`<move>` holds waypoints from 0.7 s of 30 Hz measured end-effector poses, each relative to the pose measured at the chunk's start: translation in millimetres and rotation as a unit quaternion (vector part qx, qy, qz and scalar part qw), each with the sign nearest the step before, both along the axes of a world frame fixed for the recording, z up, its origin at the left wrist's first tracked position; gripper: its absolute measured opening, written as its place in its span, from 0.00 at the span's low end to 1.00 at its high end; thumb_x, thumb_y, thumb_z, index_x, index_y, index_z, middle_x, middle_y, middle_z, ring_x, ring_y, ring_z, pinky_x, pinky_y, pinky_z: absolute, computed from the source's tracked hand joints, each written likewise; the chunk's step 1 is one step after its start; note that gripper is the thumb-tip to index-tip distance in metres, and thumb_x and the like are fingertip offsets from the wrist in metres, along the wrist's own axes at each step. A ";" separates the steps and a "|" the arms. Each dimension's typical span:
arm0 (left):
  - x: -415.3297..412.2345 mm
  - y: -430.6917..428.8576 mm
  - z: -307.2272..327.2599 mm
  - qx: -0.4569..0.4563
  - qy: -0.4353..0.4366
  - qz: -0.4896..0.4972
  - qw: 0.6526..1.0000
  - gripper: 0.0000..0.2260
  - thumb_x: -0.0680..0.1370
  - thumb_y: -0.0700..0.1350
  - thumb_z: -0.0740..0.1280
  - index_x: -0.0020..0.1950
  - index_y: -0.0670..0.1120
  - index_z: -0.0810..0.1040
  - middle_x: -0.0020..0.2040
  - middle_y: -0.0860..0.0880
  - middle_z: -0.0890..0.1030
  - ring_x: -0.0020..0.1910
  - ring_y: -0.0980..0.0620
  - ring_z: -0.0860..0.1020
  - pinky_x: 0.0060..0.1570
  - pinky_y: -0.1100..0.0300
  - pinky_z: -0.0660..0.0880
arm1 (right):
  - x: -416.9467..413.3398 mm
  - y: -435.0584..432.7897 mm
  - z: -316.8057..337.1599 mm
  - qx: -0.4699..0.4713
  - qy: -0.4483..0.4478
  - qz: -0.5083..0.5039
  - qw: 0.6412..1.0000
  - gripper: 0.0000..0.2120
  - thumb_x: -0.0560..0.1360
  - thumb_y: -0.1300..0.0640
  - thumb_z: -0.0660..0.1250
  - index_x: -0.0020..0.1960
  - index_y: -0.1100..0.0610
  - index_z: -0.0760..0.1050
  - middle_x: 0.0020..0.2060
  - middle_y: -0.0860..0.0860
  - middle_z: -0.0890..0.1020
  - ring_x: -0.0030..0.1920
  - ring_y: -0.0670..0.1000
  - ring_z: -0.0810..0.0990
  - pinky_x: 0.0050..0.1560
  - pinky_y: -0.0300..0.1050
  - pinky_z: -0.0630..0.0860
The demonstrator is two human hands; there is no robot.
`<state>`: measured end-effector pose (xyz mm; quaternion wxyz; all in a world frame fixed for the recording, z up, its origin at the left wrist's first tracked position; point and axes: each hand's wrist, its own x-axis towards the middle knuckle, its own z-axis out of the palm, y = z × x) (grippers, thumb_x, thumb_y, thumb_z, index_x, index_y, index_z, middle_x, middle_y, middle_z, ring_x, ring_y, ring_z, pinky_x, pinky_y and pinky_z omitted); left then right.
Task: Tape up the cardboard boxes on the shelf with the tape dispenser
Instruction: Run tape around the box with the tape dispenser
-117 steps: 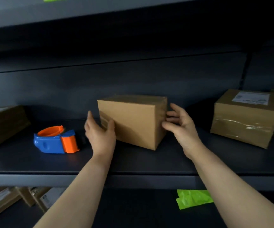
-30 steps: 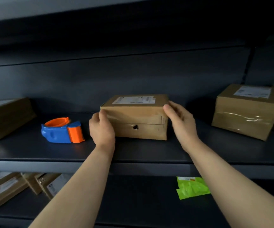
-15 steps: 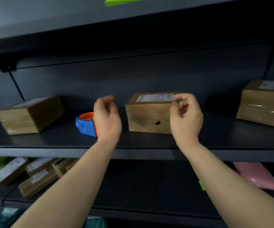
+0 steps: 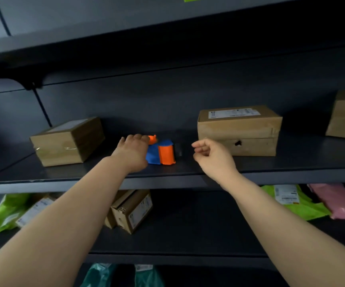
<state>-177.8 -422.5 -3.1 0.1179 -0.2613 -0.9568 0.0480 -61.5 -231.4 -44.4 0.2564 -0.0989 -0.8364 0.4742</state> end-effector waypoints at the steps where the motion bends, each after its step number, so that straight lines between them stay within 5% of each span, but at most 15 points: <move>1: -0.7 -1.7 1.3 0.000 0.013 -0.011 1.000 0.32 0.73 0.49 0.72 0.74 0.48 0.64 0.68 0.44 0.70 0.68 0.43 0.67 0.69 0.50 0.63 | -0.9 -1.0 -1.2 -0.010 -0.004 -0.002 1.000 0.12 0.76 0.61 0.67 0.57 0.50 0.77 0.50 0.44 0.80 0.50 0.43 0.78 0.51 0.37 0.72; 8: -0.8 -28.7 0.9 0.133 -0.125 -0.075 0.980 0.27 0.69 0.49 0.77 0.63 0.49 0.68 0.61 0.48 0.75 0.58 0.48 0.74 0.54 0.55 0.71 | 2.0 0.5 -5.0 -0.049 -0.017 0.014 0.999 0.15 0.76 0.65 0.67 0.59 0.50 0.76 0.56 0.47 0.80 0.57 0.44 0.77 0.60 0.39 0.71; 14: 14.8 -29.4 1.1 0.209 -0.146 -0.183 0.949 0.24 0.69 0.46 0.78 0.58 0.52 0.68 0.56 0.53 0.76 0.55 0.55 0.75 0.51 0.62 0.68 | 15.5 7.7 -1.6 -0.091 -0.070 0.134 0.984 0.35 0.72 0.74 0.64 0.75 0.52 0.63 0.69 0.46 0.71 0.70 0.45 0.68 0.69 0.44 0.66; 21: 24.8 -12.3 8.6 0.220 -0.189 -0.220 0.932 0.22 0.70 0.46 0.77 0.57 0.54 0.69 0.55 0.55 0.77 0.54 0.59 0.75 0.56 0.57 0.73 | 36.3 17.8 7.3 -0.147 -0.016 0.121 0.982 0.11 0.77 0.62 0.68 0.56 0.51 0.80 0.50 0.48 0.85 0.52 0.45 0.83 0.54 0.42 0.78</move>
